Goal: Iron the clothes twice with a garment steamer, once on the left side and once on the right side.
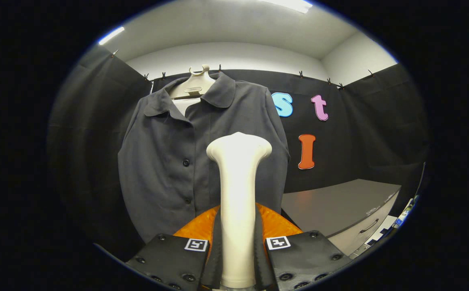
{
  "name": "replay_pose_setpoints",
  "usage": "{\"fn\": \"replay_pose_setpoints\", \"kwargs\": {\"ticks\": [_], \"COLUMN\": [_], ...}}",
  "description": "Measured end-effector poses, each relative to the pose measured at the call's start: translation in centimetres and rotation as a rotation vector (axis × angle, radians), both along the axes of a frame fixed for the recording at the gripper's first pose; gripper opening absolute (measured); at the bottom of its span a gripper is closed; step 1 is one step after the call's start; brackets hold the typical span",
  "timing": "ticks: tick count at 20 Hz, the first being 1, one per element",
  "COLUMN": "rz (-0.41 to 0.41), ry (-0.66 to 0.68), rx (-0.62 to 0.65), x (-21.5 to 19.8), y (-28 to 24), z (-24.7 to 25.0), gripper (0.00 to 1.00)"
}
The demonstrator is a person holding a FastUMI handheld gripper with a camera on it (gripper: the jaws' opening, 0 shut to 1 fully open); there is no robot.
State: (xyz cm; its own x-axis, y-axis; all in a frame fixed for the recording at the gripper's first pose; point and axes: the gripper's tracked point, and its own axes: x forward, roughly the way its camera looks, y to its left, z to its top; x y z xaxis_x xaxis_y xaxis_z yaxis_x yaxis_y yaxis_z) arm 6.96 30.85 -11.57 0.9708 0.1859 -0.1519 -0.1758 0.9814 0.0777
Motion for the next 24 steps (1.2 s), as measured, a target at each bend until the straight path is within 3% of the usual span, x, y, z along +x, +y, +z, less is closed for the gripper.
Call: {"fn": "replay_pose_setpoints", "kwargs": {"ticks": [24], "rz": [0.019], "ry": [0.234], "rx": [-0.02], "x": [-5.9], "y": [0.1], "z": [-14.1], "gripper": [0.39]}}
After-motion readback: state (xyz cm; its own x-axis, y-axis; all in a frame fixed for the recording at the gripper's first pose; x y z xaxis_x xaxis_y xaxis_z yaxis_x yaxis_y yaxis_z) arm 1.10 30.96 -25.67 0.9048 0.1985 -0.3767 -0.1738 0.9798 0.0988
